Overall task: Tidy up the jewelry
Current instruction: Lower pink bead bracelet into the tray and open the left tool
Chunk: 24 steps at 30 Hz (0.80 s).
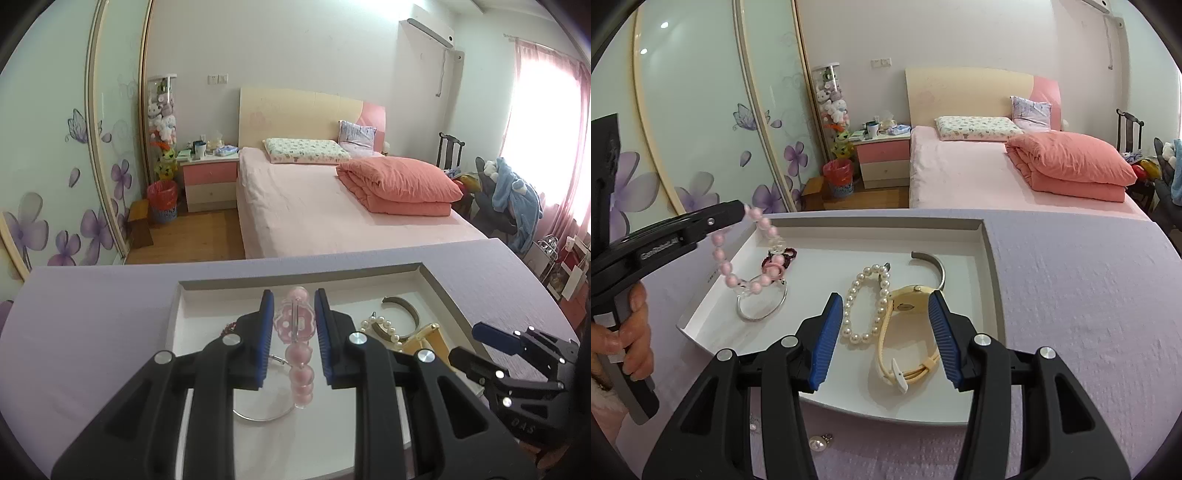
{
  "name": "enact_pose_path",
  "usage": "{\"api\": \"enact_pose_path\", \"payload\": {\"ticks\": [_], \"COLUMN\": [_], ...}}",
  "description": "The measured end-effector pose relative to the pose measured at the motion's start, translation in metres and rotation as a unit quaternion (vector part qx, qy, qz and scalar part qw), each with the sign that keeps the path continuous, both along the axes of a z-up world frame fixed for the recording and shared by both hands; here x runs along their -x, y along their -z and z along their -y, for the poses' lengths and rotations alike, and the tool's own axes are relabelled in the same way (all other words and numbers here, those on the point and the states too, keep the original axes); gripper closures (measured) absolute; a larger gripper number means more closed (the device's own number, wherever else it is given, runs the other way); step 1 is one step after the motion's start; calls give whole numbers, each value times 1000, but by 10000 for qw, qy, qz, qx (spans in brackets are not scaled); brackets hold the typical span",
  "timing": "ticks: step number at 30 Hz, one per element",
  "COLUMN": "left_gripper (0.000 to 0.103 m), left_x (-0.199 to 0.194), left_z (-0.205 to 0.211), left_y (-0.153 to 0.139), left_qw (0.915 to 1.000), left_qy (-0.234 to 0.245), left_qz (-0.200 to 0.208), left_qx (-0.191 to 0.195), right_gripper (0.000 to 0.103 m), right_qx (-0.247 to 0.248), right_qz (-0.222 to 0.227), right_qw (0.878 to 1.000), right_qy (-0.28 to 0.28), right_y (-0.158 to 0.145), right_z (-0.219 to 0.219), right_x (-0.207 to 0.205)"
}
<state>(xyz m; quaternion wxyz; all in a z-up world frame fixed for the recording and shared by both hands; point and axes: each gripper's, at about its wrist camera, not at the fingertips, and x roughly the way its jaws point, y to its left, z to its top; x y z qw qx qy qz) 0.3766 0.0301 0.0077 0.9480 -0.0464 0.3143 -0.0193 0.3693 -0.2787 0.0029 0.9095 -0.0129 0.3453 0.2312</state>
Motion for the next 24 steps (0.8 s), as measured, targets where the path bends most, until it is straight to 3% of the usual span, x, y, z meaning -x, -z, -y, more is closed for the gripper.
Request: {"api": "enact_pose_path", "payload": {"ticks": [10, 11, 12, 14, 24], "left_gripper": [80, 77, 62, 44, 35], "left_x": [-9, -9, -8, 0, 52], "left_z": [-1, -2, -4, -8, -36], "left_y": [6, 5, 3, -3, -27], "left_qw": [9999, 9999, 9998, 9998, 9979], "left_qy": [4, -20, -13, -143, -549], "left_qz": [-90, -97, -70, 86, 345], "left_qx": [92, 122, 175, 139, 48], "right_gripper": [53, 53, 53, 53, 56], "right_qx": [37, 45, 54, 66, 37], "right_qz": [18, 22, 31, 51, 50], "right_qw": [10000, 10000, 10000, 10000, 9999], "right_qy": [-23, -24, -27, -30, -98], "right_y": [1, 1, 1, 0, -2], "right_z": [-1, -1, -1, -1, 5], "right_x": [5, 5, 6, 10, 36]}}
